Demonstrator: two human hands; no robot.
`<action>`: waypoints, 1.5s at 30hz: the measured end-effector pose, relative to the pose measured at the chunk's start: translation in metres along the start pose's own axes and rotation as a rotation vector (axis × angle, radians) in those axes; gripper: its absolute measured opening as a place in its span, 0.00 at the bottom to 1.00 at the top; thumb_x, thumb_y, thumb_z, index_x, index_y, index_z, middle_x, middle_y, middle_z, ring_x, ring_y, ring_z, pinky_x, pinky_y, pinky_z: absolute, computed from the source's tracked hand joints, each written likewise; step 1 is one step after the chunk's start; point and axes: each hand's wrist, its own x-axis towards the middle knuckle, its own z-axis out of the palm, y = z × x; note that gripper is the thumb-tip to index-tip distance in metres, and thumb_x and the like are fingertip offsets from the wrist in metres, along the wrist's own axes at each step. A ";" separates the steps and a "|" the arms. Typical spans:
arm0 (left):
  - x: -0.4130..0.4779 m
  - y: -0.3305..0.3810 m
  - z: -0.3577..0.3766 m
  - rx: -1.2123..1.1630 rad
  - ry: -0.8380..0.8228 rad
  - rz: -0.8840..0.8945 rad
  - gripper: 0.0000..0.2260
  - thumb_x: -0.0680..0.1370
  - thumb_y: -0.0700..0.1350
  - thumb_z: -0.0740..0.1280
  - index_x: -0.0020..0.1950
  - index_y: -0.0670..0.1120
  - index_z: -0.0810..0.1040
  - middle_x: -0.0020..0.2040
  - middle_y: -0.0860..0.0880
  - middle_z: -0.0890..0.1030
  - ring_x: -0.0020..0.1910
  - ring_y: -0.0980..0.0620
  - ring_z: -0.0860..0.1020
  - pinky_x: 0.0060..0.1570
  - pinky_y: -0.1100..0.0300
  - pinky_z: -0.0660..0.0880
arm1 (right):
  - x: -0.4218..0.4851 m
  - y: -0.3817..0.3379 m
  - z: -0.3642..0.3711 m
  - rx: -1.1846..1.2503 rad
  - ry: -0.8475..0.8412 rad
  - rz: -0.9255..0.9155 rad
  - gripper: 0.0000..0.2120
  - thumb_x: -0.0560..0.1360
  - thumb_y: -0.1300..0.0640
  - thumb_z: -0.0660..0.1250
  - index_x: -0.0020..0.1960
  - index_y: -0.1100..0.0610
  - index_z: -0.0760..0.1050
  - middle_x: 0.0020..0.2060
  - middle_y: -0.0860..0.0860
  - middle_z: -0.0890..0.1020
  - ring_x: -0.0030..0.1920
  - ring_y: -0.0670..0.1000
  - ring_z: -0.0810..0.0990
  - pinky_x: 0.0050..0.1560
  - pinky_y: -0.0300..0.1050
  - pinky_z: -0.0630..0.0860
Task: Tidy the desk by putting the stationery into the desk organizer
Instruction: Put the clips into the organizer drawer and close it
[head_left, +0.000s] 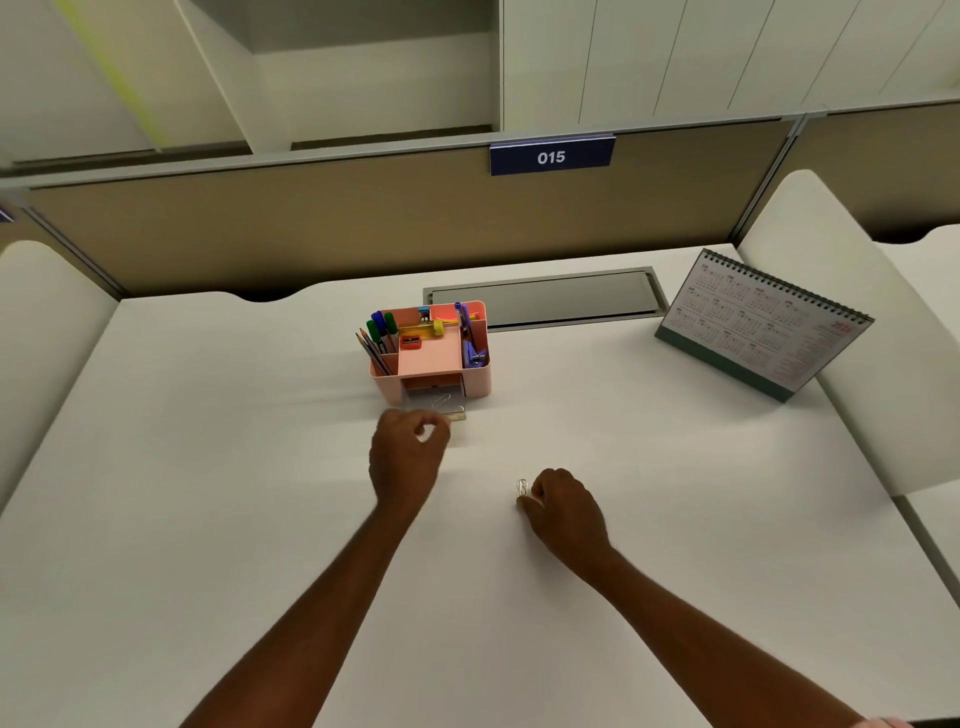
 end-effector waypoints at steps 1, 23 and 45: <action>0.009 0.001 -0.001 0.016 0.044 -0.052 0.07 0.75 0.49 0.77 0.50 0.49 0.87 0.53 0.49 0.81 0.48 0.51 0.81 0.42 0.60 0.75 | 0.001 -0.003 0.003 -0.062 0.006 -0.022 0.12 0.79 0.45 0.67 0.49 0.54 0.74 0.47 0.50 0.77 0.48 0.54 0.77 0.43 0.48 0.72; 0.072 -0.009 0.034 0.130 0.020 -0.455 0.11 0.72 0.51 0.74 0.46 0.45 0.85 0.42 0.47 0.84 0.44 0.45 0.82 0.47 0.47 0.82 | 0.010 -0.020 0.013 -0.593 0.008 -0.218 0.18 0.50 0.68 0.75 0.29 0.53 0.69 0.26 0.49 0.71 0.24 0.51 0.71 0.24 0.40 0.53; -0.050 -0.005 0.049 -0.144 -0.333 0.074 0.05 0.75 0.48 0.76 0.50 0.52 0.88 0.45 0.58 0.87 0.44 0.62 0.84 0.51 0.55 0.82 | 0.015 0.010 -0.006 0.255 -0.040 0.052 0.09 0.78 0.60 0.64 0.40 0.52 0.74 0.38 0.46 0.81 0.41 0.48 0.79 0.42 0.49 0.75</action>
